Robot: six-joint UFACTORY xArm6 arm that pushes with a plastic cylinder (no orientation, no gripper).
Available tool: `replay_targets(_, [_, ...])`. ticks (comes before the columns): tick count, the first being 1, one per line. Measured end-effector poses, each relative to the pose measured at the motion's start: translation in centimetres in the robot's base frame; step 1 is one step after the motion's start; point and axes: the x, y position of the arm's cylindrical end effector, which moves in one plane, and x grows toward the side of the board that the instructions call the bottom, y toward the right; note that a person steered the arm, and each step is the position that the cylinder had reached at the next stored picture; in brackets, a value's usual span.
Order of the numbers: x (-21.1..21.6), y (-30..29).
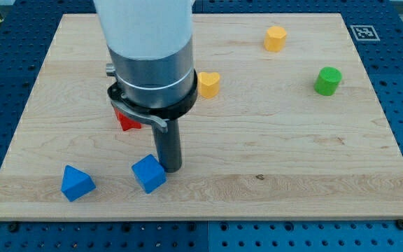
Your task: Push the blue cube to the right side of the blue triangle
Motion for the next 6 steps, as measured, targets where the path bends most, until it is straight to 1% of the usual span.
replay_targets(1, [0.2, 4.7])
replay_targets(2, [1.3, 2.9])
replay_targets(4, [1.5, -6.5])
replay_targets(6, [1.6, -5.4])
